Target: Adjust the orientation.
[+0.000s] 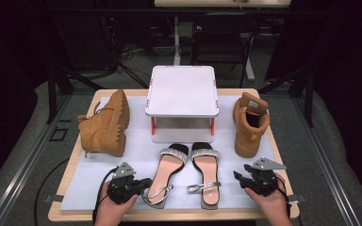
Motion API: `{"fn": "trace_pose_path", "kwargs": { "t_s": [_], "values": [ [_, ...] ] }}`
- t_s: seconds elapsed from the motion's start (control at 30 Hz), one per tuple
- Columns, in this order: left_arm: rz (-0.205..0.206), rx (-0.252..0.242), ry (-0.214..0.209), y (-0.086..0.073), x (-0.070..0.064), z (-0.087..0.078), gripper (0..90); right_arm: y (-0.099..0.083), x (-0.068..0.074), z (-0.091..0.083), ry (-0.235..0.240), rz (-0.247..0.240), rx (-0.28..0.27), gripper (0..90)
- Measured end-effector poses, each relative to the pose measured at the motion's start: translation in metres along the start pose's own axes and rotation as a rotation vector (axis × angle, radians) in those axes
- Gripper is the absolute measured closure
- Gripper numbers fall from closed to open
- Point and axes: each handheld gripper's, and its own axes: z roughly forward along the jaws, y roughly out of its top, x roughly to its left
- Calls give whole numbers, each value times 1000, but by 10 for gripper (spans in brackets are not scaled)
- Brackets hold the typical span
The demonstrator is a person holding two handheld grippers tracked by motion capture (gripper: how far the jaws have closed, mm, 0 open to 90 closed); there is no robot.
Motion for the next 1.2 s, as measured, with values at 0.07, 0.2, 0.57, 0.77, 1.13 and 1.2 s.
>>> {"fn": "trace_pose_path", "kwargs": {
  "t_s": [0.07,0.2,0.57,0.77,1.13,1.2],
  "values": [
    [-13,-9,16,1,7,-2,878,0,0,0,1,-3,4,473],
    [-31,-13,16,2,17,-5,879,0,0,0,-1,-2,2,473],
    [-41,-12,28,0,37,-15,879,0,1,1,2,0,-2,473],
    [-47,-15,32,-1,43,-18,878,0,0,1,1,-2,2,473],
    [-70,-23,27,-5,55,-25,877,0,0,0,1,3,2,473],
    [-74,-22,22,-6,57,-26,877,0,0,0,3,2,2,473]
  ]
}}
